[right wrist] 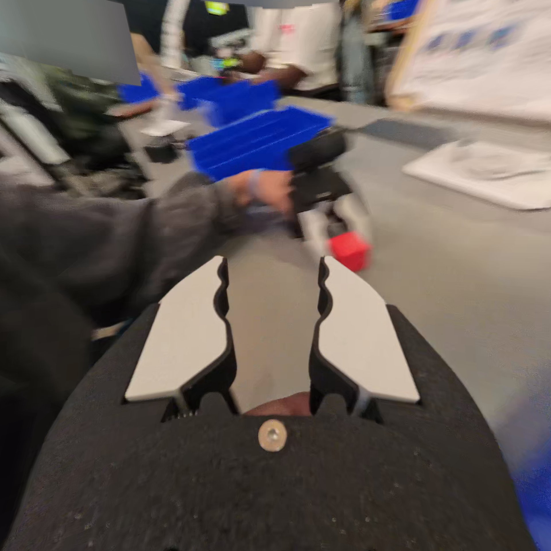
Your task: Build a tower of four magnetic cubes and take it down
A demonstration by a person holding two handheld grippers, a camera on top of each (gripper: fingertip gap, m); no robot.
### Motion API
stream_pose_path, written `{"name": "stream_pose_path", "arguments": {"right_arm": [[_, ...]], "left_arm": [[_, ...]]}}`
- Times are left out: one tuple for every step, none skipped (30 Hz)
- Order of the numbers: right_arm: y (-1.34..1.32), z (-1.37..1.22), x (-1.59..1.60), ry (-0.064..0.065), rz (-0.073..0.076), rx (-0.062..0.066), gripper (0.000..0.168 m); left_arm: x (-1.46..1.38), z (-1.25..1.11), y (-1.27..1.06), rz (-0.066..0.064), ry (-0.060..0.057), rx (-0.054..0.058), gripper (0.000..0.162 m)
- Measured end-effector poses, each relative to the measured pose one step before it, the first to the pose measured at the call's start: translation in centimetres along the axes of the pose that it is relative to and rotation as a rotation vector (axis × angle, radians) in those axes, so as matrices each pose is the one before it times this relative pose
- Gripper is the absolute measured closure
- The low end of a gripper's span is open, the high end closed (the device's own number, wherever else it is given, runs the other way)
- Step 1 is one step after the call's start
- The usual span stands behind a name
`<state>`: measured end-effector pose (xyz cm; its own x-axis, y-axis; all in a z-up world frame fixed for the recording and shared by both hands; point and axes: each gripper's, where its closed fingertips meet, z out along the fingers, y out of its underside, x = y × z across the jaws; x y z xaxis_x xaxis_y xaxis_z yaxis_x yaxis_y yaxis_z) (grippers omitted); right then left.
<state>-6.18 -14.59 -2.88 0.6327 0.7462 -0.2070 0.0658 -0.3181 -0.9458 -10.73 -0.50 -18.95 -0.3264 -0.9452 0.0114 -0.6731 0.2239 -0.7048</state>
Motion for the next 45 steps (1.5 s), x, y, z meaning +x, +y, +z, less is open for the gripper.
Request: {"name": "stream_pose_path", "arguments": {"right_arm": [[2.169, 1.568, -2.492, -0.0932, 0.0304, 0.0114, 0.110], [2.044, 1.412, -1.459, -0.0504, 0.0393, 0.0196, 0.111], [2.070, 0.994, -0.698, -0.0213, 0.0280, -0.0054, 0.112], [1.641, 0.656, -0.165, 0.0002, 0.0277, -0.0104, 0.113], [1.056, 0.378, 0.123, 0.0126, 0.0359, -0.0112, 0.115], [0.544, 0.154, 0.028, 0.0085, 0.0156, -0.0170, 0.115], [0.118, 0.057, -0.042, 0.0085, -0.0106, -0.0119, 0.115], [-0.005, -0.013, 0.181, 0.0212, -0.0302, -0.0152, 0.114], [-0.098, -0.071, 0.538, 0.0368, -0.0323, -0.0099, 0.114], [-0.220, -0.065, 0.606, 0.0307, -0.0086, 0.0048, 0.115], [-0.175, -0.024, 0.406, 0.0071, 0.0130, 0.0013, 0.115], [-0.292, 0.022, 0.309, -0.0017, 0.0167, 0.0017, 0.115], [-0.501, 0.045, 0.567, 0.0163, 0.0065, 0.0006, 0.116], [-0.493, 0.075, 0.762, 0.0293, -0.0155, -0.0205, 0.115], [-0.599, 0.067, 0.715, 0.0261, -0.0356, -0.0274, 0.114], [-0.583, 0.081, 0.879, 0.0322, -0.0402, -0.0399, 0.114], [-0.351, 0.137, 1.047, 0.0384, -0.0507, -0.0674, 0.111], [-0.439, 0.163, 0.972, 0.0333, -0.0767, -0.0693, 0.110], [-0.637, 0.208, 1.189, 0.0411, -0.0866, -0.0606, 0.110], [-0.594, 0.403, 1.488, 0.0499, -0.0753, -0.0690, 0.112], [-0.484, 0.614, 1.372, 0.0413, -0.0762, -0.0830, 0.112], [-0.422, 0.798, 0.927, 0.0155, -0.0863, -0.0827, 0.112], [-0.484, 0.975, 0.707, -0.0033, -0.0718, -0.0717, 0.110], [-0.597, 1.124, 0.329, -0.0371, -0.0368, -0.0558, 0.110], [-0.424, 1.219, 0.245, -0.0468, -0.0192, -0.0591, 0.110], [-0.368, 1.180, 0.386, -0.0288, -0.0183, -0.0499, 0.109], [-0.203, 1.093, 0.100, -0.0350, -0.0168, -0.0448, 0.109], [-0.146, 0.988, 0.070, -0.0241, -0.0177, -0.0371, 0.109], [-0.226, 0.875, 0.054, -0.0133, -0.0171, -0.0175, 0.109], [-0.202, 0.790, 0.074, -0.0079, -0.0110, -0.0092, 0.108], [-0.050, 0.765, 0.034, -0.0124, 0.0016, -0.0103, 0.108], [0.245, 0.789, 0.146, -0.0065, 0.0059, -0.0250, 0.109], [0.340, 0.739, 0.321, 0.0113, -0.0034, -0.0280, 0.109], [0.287, 0.648, 0.172, 0.0042, -0.0022, -0.0228, 0.110], [0.122, 0.501, -0.062, -0.0105, -0.0011, -0.0126, 0.112], [-0.289, 0.175, -0.089, -0.0057, -0.0086, 0.0182, 0.117], [-0.348, -0.112, -0.008, 0.0020, -0.0037, 0.0277, 0.117], [-0.032, -0.354, -0.028, 0.0008, 0.0054, 0.0089, 0.117], [-0.092, -0.746, 0.179, 0.0246, -0.0019, 0.0156, 0.117], [-0.466, -1.260, 0.208, 0.0426, -0.0025, 0.0493, 0.117], [-0.552, -1.690, -0.028, 0.0348, 0.0046, 0.0556, 0.117], [-0.516, -2.103, 0.102, 0.0545, 0.0016, 0.0569, 0.117], [-0.316, -2.414, 0.240, 0.0684, 0.0014, 0.0506, 0.117], [-0.088, -2.620, 0.299, 0.0674, 0.0060, 0.0421, 0.117], [0.108, -2.775, 0.409, 0.0666, 0.0151, 0.0413, 0.117]], "left_arm": [[-0.006, 0.000, 0.000, -0.0004, -0.0007, 0.0000, 0.108], [0.001, -0.006, 0.006, -0.0011, -0.0008, 0.0000, 0.108], [-0.014, 0.001, -0.003, -0.0007, -0.0015, 0.0002, 0.108], [0.003, -0.001, 0.000, -0.0004, -0.0017, 0.0002, 0.108], [-0.003, -0.003, 0.003, -0.0004, -0.0014, 0.0001, 0.108], [-0.002, -0.006, -0.010, -0.0007, -0.0006, 0.0002, 0.108], [-0.007, -0.011, -0.006, 0.0004, -0.0005, 0.0004, 0.108], [0.040, -0.030, 0.011, 0.0018, 0.0014, 0.0008, 0.107], [0.121, -0.071, -0.041, 0.0008, 0.0058, 0.0047, 0.104], [0.089, -0.130, -0.147, -0.0060, 0.0021, 0.0108, 0.094], [-0.011, -0.275, -0.307, -0.0105, -0.0010, 0.0180, 0.089], [-0.076, -0.478, -0.587, -0.0098, -0.0027, 0.0315, 0.091], [-0.239, -0.668, -0.914, -0.0083, -0.0113, 0.0488, 0.094], [-0.436, -0.876, -1.229, -0.0104, -0.0255, 0.0637, 0.096], [-0.606, -1.073, -1.572, -0.0193, -0.0386, 0.0787, 0.097], [-0.514, -1.215, -2.030, -0.0325, -0.0349, 0.1037, 0.095], [-0.315, -1.296, -2.470, -0.0526, -0.0266, 0.1359, 0.094], [-0.274, -1.323, -2.648, -0.0779, -0.0317, 0.1513, 0.095], [-0.162, -1.266, -2.520, -0.0995, -0.0327, 0.1497, 0.095], [0.219, -1.141, -2.080, -0.1055, -0.0165, 0.1320, 0.095], [0.581, -1.036, -1.372, -0.0935, -0.0019, 0.0901, 0.096], [0.743, -1.000, -0.771, -0.0732, 0.0010, 0.0546, 0.101], [0.748, -0.994, -0.526, -0.0515, -0.0051, 0.0408, 0.106], [0.714, -1.026, -0.367, -0.0367, -0.0172, 0.0350, 0.107], [0.673, -1.198, -0.105, -0.0207, -0.0283, 0.0278, 0.108], [0.553, -1.358, 0.230, 0.0008, -0.0418, 0.0203, 0.107], [0.497, -1.520, 0.581, 0.0197, -0.0488, 0.0107, 0.107], [0.613, -1.659, 0.905, 0.0360, -0.0434, -0.0018, 0.105], [0.649, -1.754, 1.209, 0.0522, -0.0405, -0.0194, 0.105], [0.553, -1.762, 1.465, 0.0582, -0.0459, -0.0283, 0.105], [0.514, -1.677, 1.527, 0.0550, -0.0446, -0.0215, 0.105], [0.535, -1.496, 1.412, 0.0531, -0.0367, -0.0116, 0.105], [0.507, -1.301, 1.281, 0.0471, -0.0330, -0.0088, 0.104], [0.554, -1.108, 1.113, 0.0351, -0.0257, -0.0036, 0.103], [0.685, -0.921, 0.895, 0.0217, -0.0099, 0.0063, 0.103], [0.775, -0.707, 0.579, 0.0038, 0.0045, 0.0126, 0.104], [0.872, -0.460, 0.149, -0.0138, 0.0231, 0.0172, 0.103], [1.012, -0.234, -0.157, -0.0242, 0.0451, 0.0166, 0.102], [0.893, -0.069, -0.088, -0.0161, 0.0469, 0.0054, 0.103], [0.471, 0.075, 0.157, 0.0047, 0.0255, -0.0084, 0.104], [0.039, 0.152, 0.318, 0.0237, 0.0011, -0.0164, 0.104], [-0.152, 0.175, 0.453, 0.0314, -0.0105, -0.0241, 0.103], [-0.196, 0.168, 0.549, 0.0281, -0.0153, -0.0327, 0.103], [-0.132, 0.132, 0.469, 0.0234, -0.0135, -0.0298, 0.103], [0.015, 0.102, 0.292, 0.0205, -0.0067, -0.0170, 0.102]]}}
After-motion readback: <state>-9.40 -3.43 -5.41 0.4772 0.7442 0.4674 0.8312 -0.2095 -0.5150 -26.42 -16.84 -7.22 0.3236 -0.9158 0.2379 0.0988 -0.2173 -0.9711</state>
